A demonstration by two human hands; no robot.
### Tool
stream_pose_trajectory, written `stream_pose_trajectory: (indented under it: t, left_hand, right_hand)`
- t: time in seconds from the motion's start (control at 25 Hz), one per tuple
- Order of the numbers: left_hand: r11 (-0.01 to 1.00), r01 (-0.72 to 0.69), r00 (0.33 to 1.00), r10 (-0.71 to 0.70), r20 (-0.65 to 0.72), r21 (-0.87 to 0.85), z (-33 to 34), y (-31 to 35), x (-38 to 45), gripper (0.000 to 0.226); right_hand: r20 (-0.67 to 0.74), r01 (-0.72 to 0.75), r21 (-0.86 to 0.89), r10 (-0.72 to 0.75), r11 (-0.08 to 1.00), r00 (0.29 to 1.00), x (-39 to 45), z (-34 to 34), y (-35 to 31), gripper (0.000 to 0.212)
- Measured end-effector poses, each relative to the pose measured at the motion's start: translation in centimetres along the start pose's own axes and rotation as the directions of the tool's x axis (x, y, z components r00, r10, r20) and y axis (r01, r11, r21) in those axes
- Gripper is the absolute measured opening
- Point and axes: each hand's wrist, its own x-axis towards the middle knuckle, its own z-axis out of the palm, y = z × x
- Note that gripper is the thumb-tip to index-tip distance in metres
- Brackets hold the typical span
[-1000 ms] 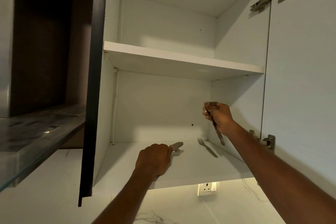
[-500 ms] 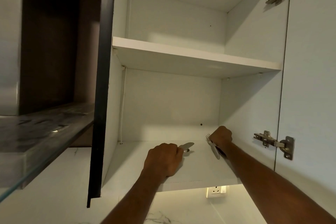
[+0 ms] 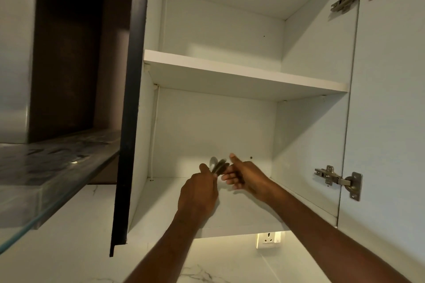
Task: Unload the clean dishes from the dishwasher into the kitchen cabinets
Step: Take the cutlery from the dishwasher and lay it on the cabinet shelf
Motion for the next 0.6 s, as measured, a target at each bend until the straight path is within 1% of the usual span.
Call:
stream_pose_trajectory:
  t: [0.04, 0.08, 0.16, 0.2, 0.28, 0.36, 0.4, 0.48, 0.56, 0.6]
  left_hand:
    - [1.000, 0.019, 1.000, -0.019, -0.011, -0.007, -0.1, 0.1, -0.1, 0.014]
    - [1.000, 0.020, 1.000, -0.020, -0.015, -0.005, -0.1, 0.1, -0.2, 0.012]
    - [1.000, 0.002, 1.000, -0.001, -0.014, 0.010, -0.1, 0.0, -0.4, 0.011]
    - [1.000, -0.010, 1.000, 0.010, -0.016, 0.007, -0.2, 0.2, -0.5, 0.013]
    - [0.999, -0.035, 0.999, 0.034, -0.024, -0.010, -0.1, 0.4, -0.6, 0.019]
    - [0.998, -0.063, 0.998, 0.063, -0.025, -0.004, 0.0, 0.7, -0.6, 0.026]
    - [0.997, -0.076, 0.997, 0.076, -0.026, -0.001, 0.0, 0.8, -0.7, 0.028]
    - [0.995, -0.096, 0.995, 0.096, -0.042, 0.002, 0.0, 1.0, -0.7, 0.031]
    - [0.995, -0.095, 0.994, 0.095, -0.049, 0.018, -0.2, 1.1, -0.8, 0.030]
    - [0.997, -0.077, 0.996, 0.078, -0.051, 0.029, -0.2, 1.1, -0.7, 0.029]
  right_hand:
    - [0.065, -0.002, 0.059, -0.002, 0.998, 0.998, -1.2, 1.1, 0.1, 0.049]
    - [0.089, 0.002, 0.103, -0.011, 0.995, 0.996, -2.1, 1.9, 0.3, 0.040]
    - [0.061, -0.023, 0.190, 0.011, 0.982, 0.998, -2.9, 2.9, 0.7, 0.024]
    - [0.031, -0.042, 0.245, 0.036, 0.969, 0.999, -2.9, 3.0, 0.8, 0.021]
    - [-0.003, -0.080, 0.348, 0.086, 0.934, 0.996, -2.9, 2.3, 0.6, 0.019]
    - [-0.029, -0.091, 0.365, 0.109, 0.927, 0.994, -2.7, 1.4, 0.0, 0.019]
    - [-0.063, -0.085, 0.361, 0.115, 0.929, 0.991, -2.5, 0.9, -0.4, 0.018]
    - [-0.205, -0.019, 0.403, 0.111, 0.915, 0.973, -1.6, -0.5, -1.6, 0.016]
    - [-0.379, 0.098, 0.493, 0.112, 0.864, 0.918, 0.1, -2.6, -2.9, 0.021]
    - [-0.458, 0.154, 0.509, 0.114, 0.847, 0.882, 0.9, -3.7, -3.5, 0.023]
